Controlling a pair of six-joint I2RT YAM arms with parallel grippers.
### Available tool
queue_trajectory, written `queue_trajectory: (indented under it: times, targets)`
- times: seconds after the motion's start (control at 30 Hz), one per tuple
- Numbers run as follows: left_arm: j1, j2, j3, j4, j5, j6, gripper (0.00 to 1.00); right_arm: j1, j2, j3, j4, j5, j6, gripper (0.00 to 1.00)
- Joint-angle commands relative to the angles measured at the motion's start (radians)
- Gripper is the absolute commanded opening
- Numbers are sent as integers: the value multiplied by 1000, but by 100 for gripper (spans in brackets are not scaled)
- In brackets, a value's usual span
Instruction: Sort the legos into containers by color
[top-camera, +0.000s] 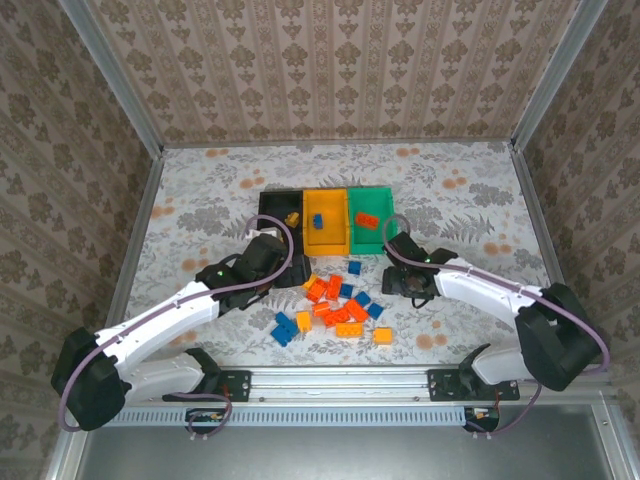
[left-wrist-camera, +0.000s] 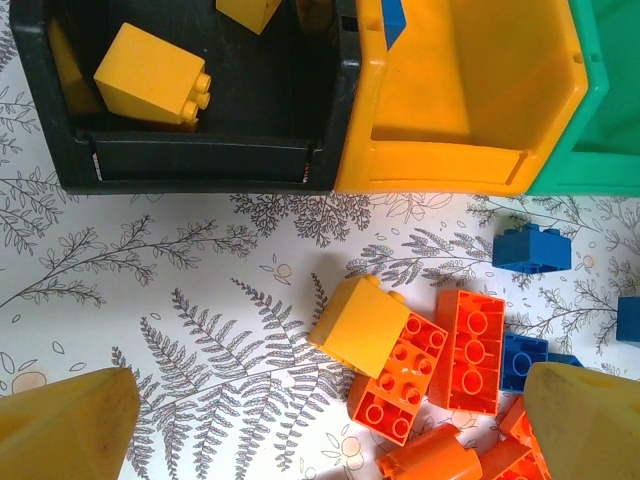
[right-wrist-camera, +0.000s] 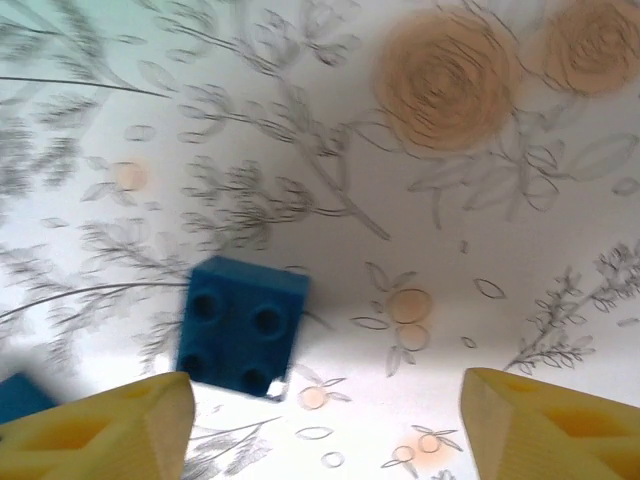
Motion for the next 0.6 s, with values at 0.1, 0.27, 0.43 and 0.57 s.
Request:
queue_trajectory:
  times: [0.1, 0.27, 0.43, 0.57]
  targets:
    - [-5, -12, -17, -10, -29, -22, 100, 8, 131, 53, 49, -17, 49, 75]
    - [1, -26, -22, -26, -33, -21, 100, -2, 216, 66, 65, 7, 80, 65]
    - [8, -46, -33, -33, -33, -26, 100, -21, 211, 54, 59, 26, 79, 53]
    - [11, -59, -50, -34, -35, -33, 100, -56, 197, 38, 64, -2, 47, 44]
